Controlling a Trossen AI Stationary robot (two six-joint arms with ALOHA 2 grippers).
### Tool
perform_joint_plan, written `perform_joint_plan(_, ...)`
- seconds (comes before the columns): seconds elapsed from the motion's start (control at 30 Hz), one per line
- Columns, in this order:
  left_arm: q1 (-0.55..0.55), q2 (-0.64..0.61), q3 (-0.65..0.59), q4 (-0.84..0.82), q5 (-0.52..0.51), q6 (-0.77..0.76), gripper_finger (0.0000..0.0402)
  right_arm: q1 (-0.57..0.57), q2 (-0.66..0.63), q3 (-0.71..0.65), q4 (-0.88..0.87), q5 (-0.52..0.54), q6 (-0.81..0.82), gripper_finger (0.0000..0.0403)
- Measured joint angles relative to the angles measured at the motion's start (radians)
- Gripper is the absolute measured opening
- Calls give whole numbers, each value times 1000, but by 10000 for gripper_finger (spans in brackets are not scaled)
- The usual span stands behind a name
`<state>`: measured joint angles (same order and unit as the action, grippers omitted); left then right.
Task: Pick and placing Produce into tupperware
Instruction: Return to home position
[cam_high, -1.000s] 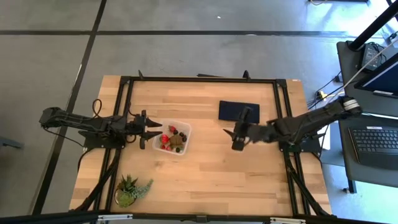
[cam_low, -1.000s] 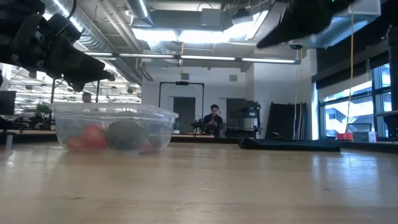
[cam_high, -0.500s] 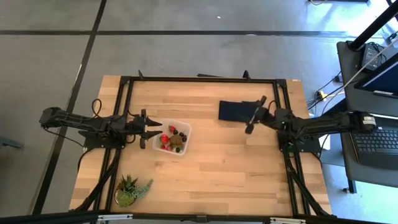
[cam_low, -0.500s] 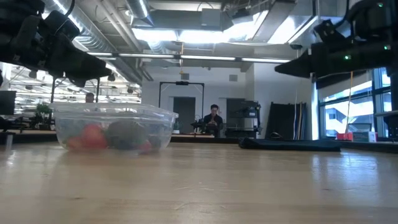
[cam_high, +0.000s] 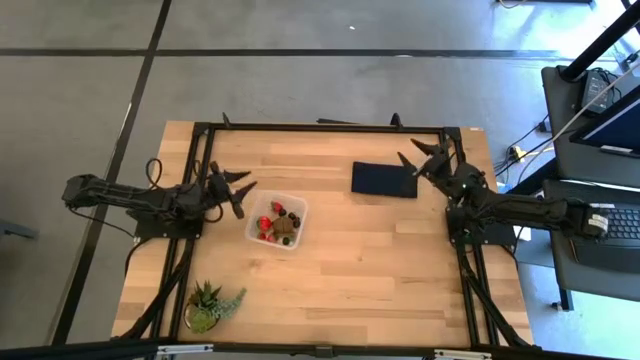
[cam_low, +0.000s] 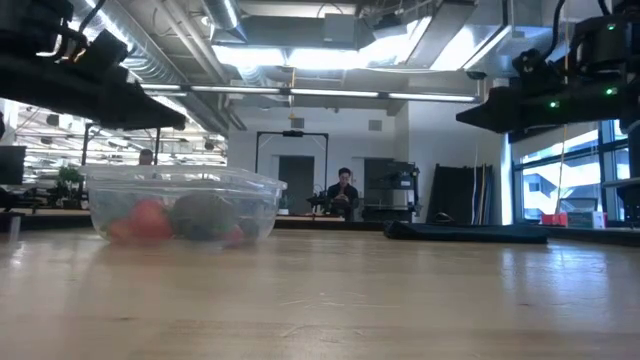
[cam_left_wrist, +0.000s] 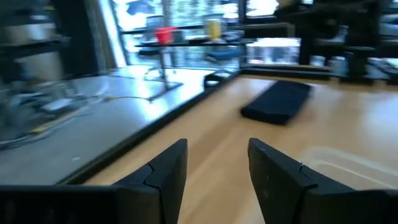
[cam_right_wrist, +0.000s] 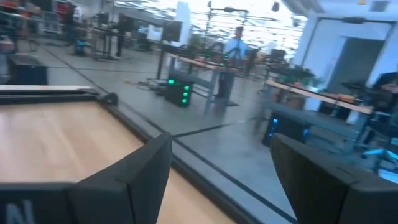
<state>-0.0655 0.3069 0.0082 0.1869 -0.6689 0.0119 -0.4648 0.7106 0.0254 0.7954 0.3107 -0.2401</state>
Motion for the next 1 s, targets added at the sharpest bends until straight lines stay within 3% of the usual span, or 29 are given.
perform_joint_plan(0.33,151,0,0,211,-20,161,170,-160,-3,0,-14,-52,8,273)
perform_joint_plan(0.53,195,-1,0,204,-2,175,166,-195,-31,0,-40,-83,41,273)
perform_joint_plan(1.0,198,-9,0,218,32,177,169,-226,-325,0,-332,-95,54,273)
